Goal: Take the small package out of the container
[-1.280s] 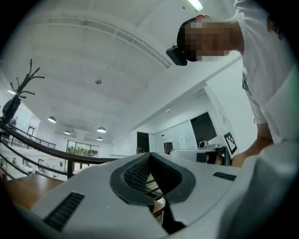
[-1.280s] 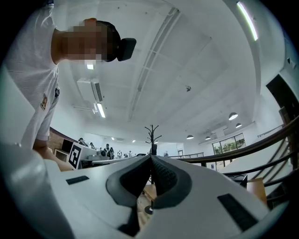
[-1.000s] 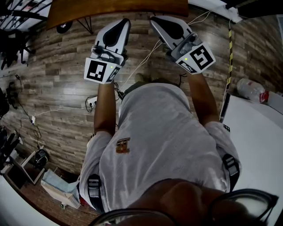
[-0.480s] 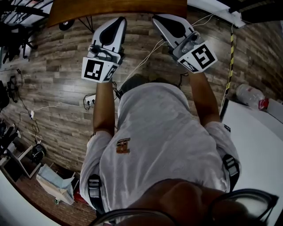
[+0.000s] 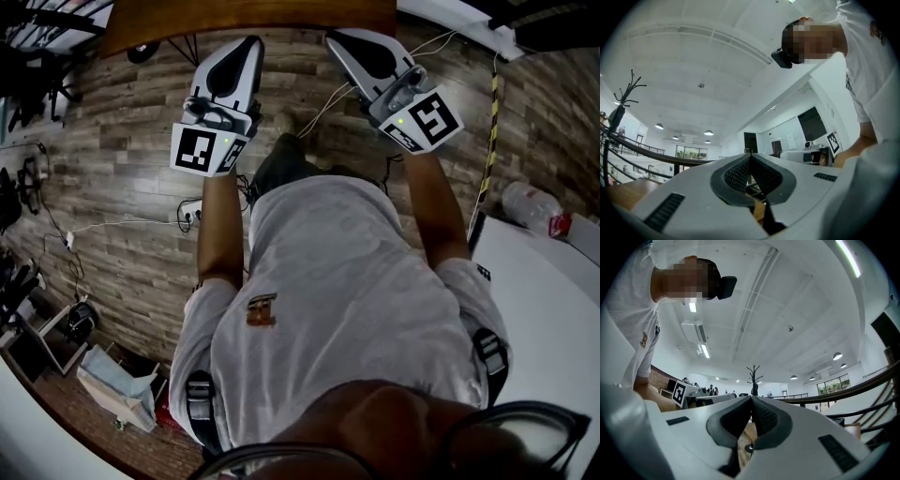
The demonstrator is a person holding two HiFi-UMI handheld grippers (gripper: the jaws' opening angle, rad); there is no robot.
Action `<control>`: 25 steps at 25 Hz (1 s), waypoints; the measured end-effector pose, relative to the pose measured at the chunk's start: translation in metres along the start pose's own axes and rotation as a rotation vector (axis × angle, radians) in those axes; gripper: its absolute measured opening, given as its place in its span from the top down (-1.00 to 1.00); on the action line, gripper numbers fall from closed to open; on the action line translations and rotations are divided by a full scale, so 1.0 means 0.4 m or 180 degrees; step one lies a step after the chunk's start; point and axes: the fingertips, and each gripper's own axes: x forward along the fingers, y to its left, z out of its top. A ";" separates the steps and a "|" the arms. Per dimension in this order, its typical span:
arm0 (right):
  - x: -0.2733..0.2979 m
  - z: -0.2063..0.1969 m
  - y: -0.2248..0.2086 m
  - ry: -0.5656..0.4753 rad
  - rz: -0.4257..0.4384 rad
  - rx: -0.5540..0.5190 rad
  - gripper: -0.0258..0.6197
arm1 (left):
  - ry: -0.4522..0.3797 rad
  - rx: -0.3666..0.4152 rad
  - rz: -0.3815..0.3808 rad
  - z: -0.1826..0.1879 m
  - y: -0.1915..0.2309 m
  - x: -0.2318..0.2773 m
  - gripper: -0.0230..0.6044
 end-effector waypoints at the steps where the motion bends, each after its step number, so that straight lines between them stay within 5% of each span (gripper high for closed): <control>1: 0.003 -0.003 -0.004 0.0002 0.0000 -0.0006 0.82 | 0.0002 0.0000 0.0000 -0.004 0.007 0.004 0.87; 11: 0.111 -0.039 -0.130 0.0021 -0.0060 -0.0060 0.82 | -0.0057 0.0008 -0.0091 -0.042 0.142 0.119 0.87; 25: 0.513 -0.118 -0.415 0.0154 -0.0310 -0.0138 0.82 | -0.0057 -0.0067 -0.0318 -0.125 0.605 0.340 0.87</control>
